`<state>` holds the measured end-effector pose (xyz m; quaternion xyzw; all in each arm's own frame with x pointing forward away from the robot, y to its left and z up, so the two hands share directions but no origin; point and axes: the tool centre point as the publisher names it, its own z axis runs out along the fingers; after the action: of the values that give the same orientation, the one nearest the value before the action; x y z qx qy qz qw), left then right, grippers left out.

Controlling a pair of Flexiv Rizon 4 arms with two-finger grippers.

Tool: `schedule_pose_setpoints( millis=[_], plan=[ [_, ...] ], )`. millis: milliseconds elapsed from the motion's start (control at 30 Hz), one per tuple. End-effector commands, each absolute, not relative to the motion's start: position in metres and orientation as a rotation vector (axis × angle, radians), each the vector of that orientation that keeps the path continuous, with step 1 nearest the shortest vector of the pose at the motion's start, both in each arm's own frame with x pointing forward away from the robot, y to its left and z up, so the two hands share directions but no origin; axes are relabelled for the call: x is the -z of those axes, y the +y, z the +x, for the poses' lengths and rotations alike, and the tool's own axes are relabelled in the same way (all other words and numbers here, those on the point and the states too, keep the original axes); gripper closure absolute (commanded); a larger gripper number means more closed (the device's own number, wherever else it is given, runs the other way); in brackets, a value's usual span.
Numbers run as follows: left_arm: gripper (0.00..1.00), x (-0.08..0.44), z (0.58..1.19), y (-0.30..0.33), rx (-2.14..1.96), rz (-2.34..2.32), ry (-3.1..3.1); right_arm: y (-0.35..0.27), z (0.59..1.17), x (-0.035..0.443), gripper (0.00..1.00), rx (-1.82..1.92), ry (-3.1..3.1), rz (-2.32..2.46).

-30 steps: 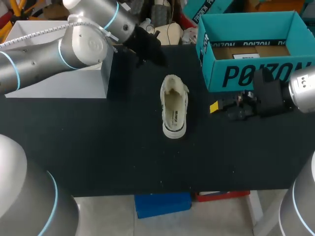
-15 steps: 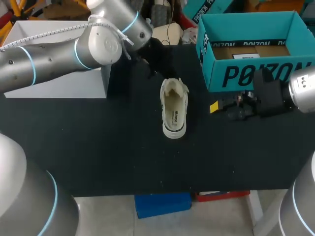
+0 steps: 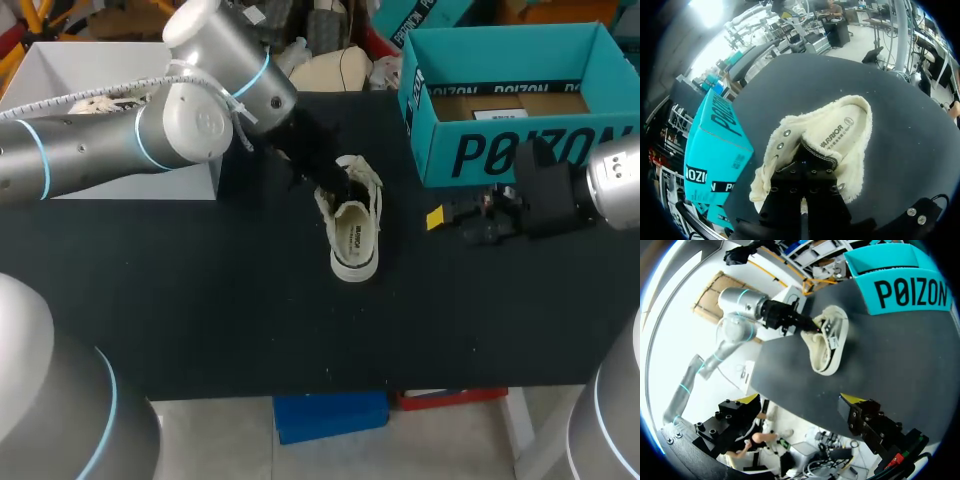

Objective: Take the shoe out of the shoebox, open the shoe tongue, remove and reinsert the insole, then place the shoe into the shoebox

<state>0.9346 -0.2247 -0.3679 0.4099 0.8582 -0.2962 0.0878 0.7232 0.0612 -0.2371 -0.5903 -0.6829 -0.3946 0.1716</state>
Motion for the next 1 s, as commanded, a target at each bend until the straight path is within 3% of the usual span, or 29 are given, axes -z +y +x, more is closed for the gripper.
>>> schedule_pose_setpoints(
  millis=[33,400,467,567,667,733,767,800,1000],
  plan=[
    [1.00,0.366,0.935,-0.235,0.876,1.242,2.549,0.062,0.724,0.237,0.00,1.116,-1.940,-1.678],
    [1.00,0.308,0.922,-0.199,0.927,1.062,2.627,0.062,0.724,0.237,0.00,1.116,-1.940,-1.678],
    [0.89,0.297,0.913,-0.187,0.957,0.957,2.675,0.062,0.724,0.237,0.00,1.116,-1.940,-1.678],
    [0.89,0.286,0.896,-0.167,1.007,0.783,2.762,0.062,0.724,0.237,0.00,1.116,-1.940,-1.678],
    [0.73,0.281,0.880,-0.144,1.031,0.629,2.826,0.062,0.724,0.237,0.00,1.116,-1.940,-1.678],
    [0.52,0.280,0.868,-0.126,1.031,0.547,2.868,0.062,0.724,0.237,0.00,1.116,-1.940,-1.678],
    [0.14,0.280,0.862,-0.117,1.022,0.508,2.890,0.062,0.724,0.237,0.00,1.116,-1.940,-1.678],
    [0.00,0.280,0.857,-0.108,1.011,0.483,2.907,0.062,0.724,0.237,0.00,1.116,-1.940,-1.678],
    [0.00,0.280,0.838,-0.068,1.111,0.311,2.871,0.062,0.724,0.237,0.00,1.116,-1.940,-1.678]
  ],
)
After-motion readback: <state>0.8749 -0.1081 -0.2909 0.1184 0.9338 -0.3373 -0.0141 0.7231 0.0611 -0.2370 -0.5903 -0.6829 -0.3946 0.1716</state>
